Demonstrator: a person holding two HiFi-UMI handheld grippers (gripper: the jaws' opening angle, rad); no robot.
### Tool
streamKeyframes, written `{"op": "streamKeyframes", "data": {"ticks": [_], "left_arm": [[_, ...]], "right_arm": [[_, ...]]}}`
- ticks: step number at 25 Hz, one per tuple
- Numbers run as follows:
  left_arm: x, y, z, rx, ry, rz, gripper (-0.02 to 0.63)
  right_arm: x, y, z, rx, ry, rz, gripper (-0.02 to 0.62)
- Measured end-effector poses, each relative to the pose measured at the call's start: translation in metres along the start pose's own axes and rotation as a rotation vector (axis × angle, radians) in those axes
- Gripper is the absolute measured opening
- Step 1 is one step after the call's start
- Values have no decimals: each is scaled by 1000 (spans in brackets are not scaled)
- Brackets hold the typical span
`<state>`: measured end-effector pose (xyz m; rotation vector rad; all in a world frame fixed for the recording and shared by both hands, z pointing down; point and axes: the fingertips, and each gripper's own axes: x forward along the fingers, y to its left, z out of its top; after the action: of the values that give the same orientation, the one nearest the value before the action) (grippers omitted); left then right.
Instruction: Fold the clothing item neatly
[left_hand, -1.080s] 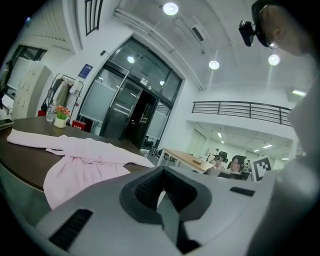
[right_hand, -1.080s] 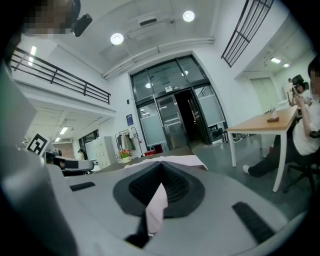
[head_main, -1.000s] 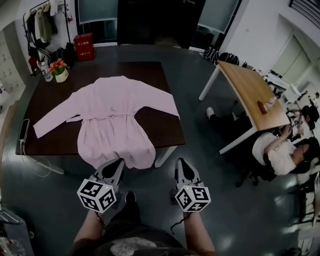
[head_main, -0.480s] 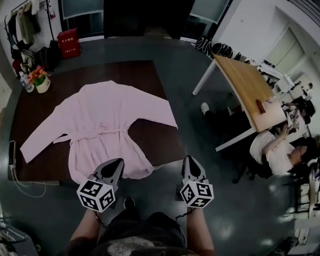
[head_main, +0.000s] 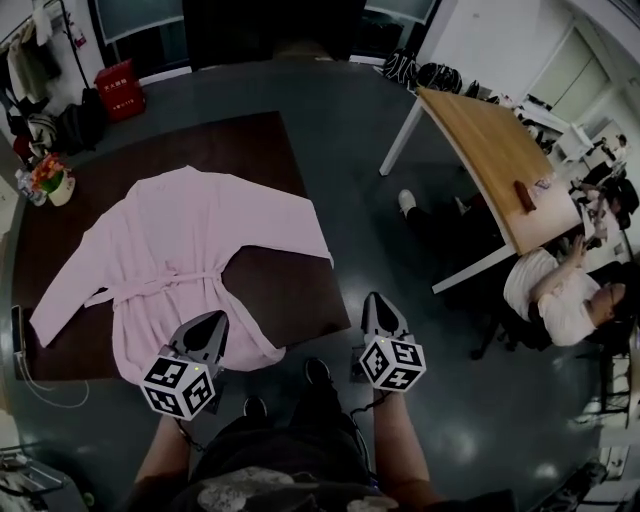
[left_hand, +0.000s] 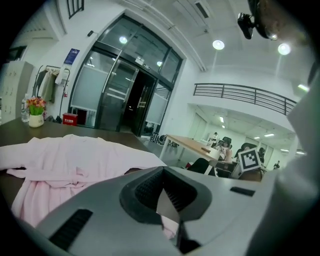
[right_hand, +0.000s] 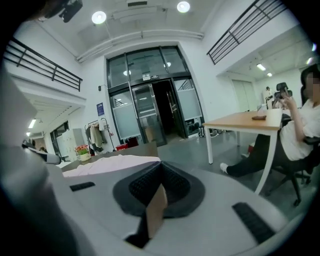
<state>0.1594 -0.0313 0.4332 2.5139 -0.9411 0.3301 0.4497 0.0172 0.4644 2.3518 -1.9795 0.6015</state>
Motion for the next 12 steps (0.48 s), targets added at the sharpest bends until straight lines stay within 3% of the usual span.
{"op": "streamKeyframes", "data": {"ticks": [6, 12], "left_arm": [[71, -28, 9, -2, 18, 91, 9], [127, -44, 8, -38, 37, 156, 9]], "right_arm": [[67, -26, 9, -73, 60, 154, -9], [103, -51, -38, -104, 211, 270, -8]]}}
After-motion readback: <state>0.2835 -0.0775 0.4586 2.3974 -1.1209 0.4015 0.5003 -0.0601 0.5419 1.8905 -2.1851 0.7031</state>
